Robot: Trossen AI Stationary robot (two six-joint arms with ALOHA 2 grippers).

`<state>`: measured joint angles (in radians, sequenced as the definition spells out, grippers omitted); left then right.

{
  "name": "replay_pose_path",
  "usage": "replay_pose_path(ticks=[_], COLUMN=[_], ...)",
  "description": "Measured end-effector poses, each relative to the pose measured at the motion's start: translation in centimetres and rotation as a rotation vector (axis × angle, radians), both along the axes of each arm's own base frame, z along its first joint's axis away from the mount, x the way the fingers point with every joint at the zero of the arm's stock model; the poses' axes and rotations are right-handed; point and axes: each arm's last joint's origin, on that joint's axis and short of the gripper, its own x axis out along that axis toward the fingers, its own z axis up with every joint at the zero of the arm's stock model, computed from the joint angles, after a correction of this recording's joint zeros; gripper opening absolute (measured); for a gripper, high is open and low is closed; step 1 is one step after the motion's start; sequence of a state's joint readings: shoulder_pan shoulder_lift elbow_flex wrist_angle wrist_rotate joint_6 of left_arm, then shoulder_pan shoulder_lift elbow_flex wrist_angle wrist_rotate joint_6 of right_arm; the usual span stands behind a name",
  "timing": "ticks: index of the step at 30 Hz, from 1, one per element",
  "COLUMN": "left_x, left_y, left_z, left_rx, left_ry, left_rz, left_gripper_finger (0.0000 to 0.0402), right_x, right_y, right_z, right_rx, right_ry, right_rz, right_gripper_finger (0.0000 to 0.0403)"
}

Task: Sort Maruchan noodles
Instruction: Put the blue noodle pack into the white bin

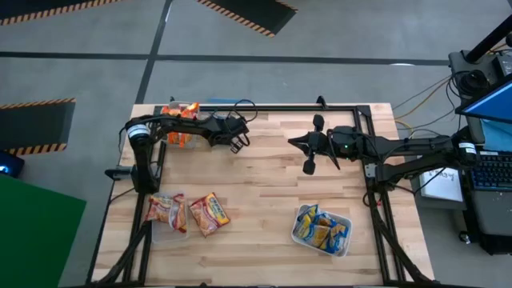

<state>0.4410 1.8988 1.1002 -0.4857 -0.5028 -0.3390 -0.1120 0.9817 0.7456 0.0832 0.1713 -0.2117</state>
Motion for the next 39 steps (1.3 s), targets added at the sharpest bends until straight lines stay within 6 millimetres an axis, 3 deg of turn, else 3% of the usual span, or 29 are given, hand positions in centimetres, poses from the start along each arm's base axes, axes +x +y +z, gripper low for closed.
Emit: replay_pose_path(ticks=[4, 9, 16, 20, 25, 34, 39], left_x=[1.4, 1.8, -0.5, -2.2, -3.0, -1.8, -1.4], left_y=[-2.1, -5.3, -8.7, -9.1, -9.5, -10.2, -10.0], left_z=[1.4, 4.6, 7.7, 8.3, 7.7, 3.6, 2.4], left_rx=[-0.129, -0.114, -0.099, -0.065, -0.101, 0.051, 0.077], left_ry=[-0.085, -0.124, -0.199, -0.264, -0.319, -0.273, -0.250], left_rz=[-0.170, -0.422, -0.823, -0.781, -0.679, -0.660, -0.640], left_gripper_finger=[0.0000, 0.0000, 0.0000, 0.0001, 0.0034, 0.0175, 0.0218], right_x=[0.0, 0.0, -0.6, -1.0, -1.3, -1.6, -1.7], right_y=[0.0, 0.0, -0.6, -1.1, -1.7, -3.3, -3.7], right_z=[0.0, 0.0, 0.6, 1.0, 1.3, 1.4, 1.4], right_rx=[-0.010, -0.029, -0.068, -0.068, -0.071, -0.088, -0.098], right_ry=[0.003, 0.011, -0.009, -0.023, -0.042, -0.051, -0.049], right_rz=[0.001, 0.005, -0.015, -0.030, 0.028, -0.021, -0.006], right_gripper_finger=[0.0009, 0.0009, 0.0009, 0.0009, 0.0009, 0.0009, 0.0009])
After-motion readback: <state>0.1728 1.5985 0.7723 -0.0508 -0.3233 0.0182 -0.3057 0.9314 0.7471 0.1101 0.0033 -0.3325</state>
